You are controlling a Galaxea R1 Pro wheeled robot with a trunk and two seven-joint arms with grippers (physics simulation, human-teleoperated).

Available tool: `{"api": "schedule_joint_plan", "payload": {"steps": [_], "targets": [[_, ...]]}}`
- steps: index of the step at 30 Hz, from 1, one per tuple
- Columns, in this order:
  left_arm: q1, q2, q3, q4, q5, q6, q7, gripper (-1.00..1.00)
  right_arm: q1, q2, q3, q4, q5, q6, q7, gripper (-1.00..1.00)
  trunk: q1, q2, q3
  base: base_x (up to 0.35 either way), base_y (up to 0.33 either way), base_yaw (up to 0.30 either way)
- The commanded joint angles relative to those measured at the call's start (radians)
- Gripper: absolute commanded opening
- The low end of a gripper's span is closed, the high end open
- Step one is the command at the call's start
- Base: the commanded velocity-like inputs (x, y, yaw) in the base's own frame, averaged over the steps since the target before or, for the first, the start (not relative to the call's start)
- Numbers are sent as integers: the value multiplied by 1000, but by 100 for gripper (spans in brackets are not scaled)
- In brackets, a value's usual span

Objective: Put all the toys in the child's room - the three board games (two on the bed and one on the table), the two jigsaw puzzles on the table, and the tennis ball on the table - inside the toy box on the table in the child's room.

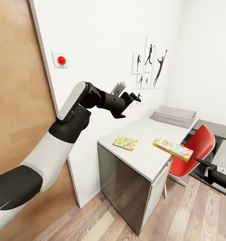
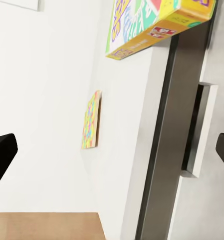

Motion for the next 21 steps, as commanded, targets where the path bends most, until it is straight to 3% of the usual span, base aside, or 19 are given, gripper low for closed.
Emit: {"api": "schedule_joint_plan", "payload": {"steps": [1,15,21], "targets": [[-3,0,1,2,2,9,7,100,-1,0,-4,0,3,3,3,100,0,-1,-1,0,0,0],[-8,-3,-4,-4,2,30,-5,100,-1,0,-5,-1,0,-2,6,100,0,-1,-1,0,0,0],[-9,-3,-22,-32,0,58,-38,100,-1,-4,-5,2,-11,-3,7,100,0,-1,-1,0,0,0]]}}
